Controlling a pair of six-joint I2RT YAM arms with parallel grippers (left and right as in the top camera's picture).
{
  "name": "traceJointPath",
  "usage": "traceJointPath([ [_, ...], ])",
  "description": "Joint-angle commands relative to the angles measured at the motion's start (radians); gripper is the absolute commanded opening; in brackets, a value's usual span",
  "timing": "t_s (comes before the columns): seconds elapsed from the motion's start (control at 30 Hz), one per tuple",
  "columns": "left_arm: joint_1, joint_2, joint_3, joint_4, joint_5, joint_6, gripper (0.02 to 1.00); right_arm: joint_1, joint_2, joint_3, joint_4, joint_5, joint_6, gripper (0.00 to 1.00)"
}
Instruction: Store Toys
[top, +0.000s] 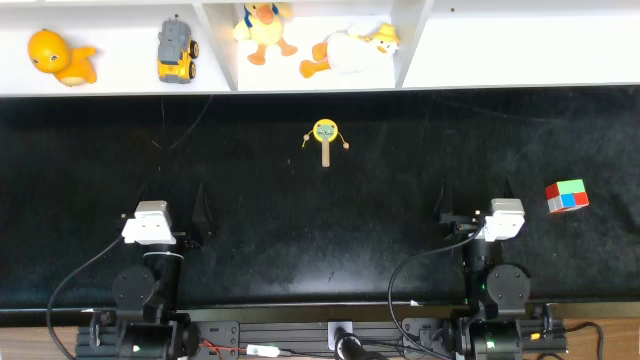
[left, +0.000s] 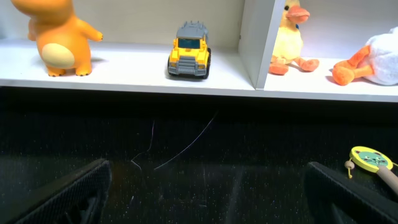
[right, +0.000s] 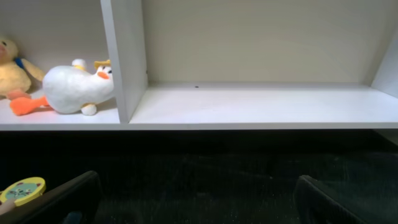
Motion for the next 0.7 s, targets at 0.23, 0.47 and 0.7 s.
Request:
traceJointPath([
  [0.23,0.0,-0.013,-0.001,-0.003,0.013,0.022,0.998,0.003,-0.008,-0.013,0.005,0.01,-0.012,0.996],
  [0.47,0.0,-0.013,-0.001,-0.003,0.013,0.022,0.998,0.039,0.322,0.194,-0.064,0.037,0.078,0.993],
  [0.7,0.0,-0.013,-0.001,-0.003,0.013,0.022,0.998,0.237,0.889,0.69,-0.512,0.097,0.23,0.996],
])
